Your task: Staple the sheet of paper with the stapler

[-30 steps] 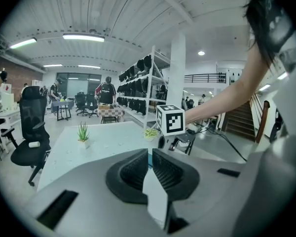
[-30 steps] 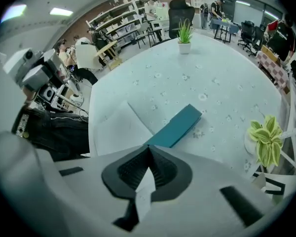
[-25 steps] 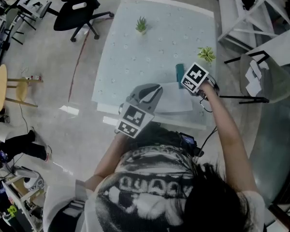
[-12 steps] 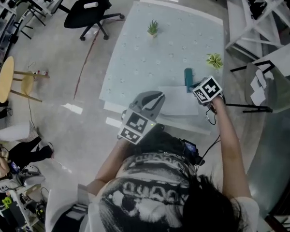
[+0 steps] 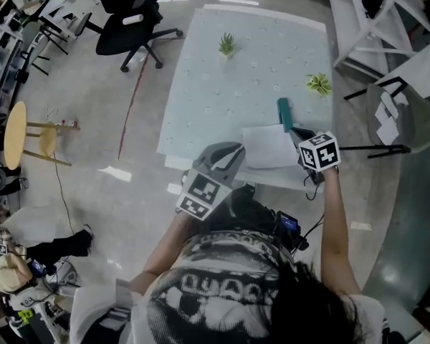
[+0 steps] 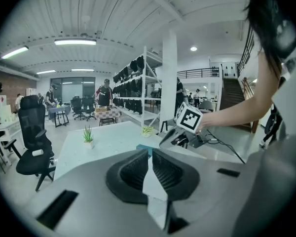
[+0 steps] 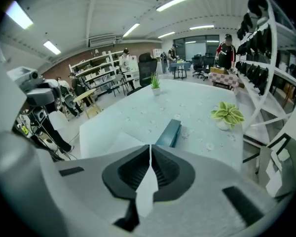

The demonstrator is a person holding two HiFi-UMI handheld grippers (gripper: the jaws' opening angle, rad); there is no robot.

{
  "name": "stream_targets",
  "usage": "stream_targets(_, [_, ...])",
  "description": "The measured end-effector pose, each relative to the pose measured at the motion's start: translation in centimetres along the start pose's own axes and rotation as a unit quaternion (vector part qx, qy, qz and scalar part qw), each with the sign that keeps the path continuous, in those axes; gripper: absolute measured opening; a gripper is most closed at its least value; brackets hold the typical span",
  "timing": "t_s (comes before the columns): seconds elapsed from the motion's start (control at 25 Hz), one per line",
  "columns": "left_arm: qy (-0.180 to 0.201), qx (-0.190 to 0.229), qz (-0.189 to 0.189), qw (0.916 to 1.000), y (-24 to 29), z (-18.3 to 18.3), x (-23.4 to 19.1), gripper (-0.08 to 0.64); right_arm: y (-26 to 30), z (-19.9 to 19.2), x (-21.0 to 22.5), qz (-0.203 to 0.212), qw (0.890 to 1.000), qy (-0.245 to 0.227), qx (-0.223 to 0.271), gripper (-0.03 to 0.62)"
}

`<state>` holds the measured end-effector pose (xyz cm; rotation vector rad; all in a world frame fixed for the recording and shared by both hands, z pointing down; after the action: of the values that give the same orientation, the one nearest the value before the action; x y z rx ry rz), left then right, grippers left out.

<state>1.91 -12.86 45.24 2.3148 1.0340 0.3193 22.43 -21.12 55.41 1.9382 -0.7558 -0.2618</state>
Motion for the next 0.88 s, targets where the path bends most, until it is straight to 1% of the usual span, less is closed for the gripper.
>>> stream_targets(0.12, [0.009, 0.002, -0.007, 0.9999, -1.4, -0.5, -0.1, 0.025, -1.4, -0.8, -2.4, -0.009, 0.999, 0.034, 0.041, -0.005])
stream_targets(0.28, [0.015, -0.001, -0.022, 0.9997, -3.3, -2.3, -0.4, 0.025, -2.7, -2.1, -6.6, -0.035, 0.993, 0.067, 0.086, -0.002])
stream_targets(0.44, [0.024, 0.001, -0.034, 0.9991, -5.5, -3.8, -0.6, 0.025, -3.3, -3.3, -11.2, -0.045, 0.984, 0.116, 0.129, -0.002])
stream_targets(0.56, [0.033, 0.0, -0.047, 0.9984, -7.1, -4.9, -0.1, 0.025, -3.8, -4.6, -14.5, -0.053, 0.976, 0.147, 0.149, -0.002])
stream_targets(0.6, [0.036, -0.001, -0.051, 0.998, -7.7, -5.3, 0.1, 0.025, -4.1, -5.2, -15.7, -0.056, 0.974, 0.155, 0.154, -0.002])
stream_targets(0.72, [0.046, -0.001, -0.063, 0.997, -9.4, -6.6, 1.0, 0.025, -4.9, -6.5, -19.0, -0.061, 0.967, 0.174, 0.175, 0.028])
stream_targets(0.88, [0.056, -0.003, -0.076, 0.9955, -11.3, -8.7, 2.2, 0.025, -6.3, -7.6, -22.7, -0.075, 0.957, 0.179, 0.214, 0.018])
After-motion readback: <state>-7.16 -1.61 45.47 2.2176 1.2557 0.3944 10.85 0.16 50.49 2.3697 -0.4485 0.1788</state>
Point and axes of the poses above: the fingertips, and each gripper's own axes: y forward along the fingers, x to its right, z out of its top, the point moved 5 cm from there along -y, backward along the fingers, and after that the axes turned 11 degrees about -x, right-handed, at the moved point
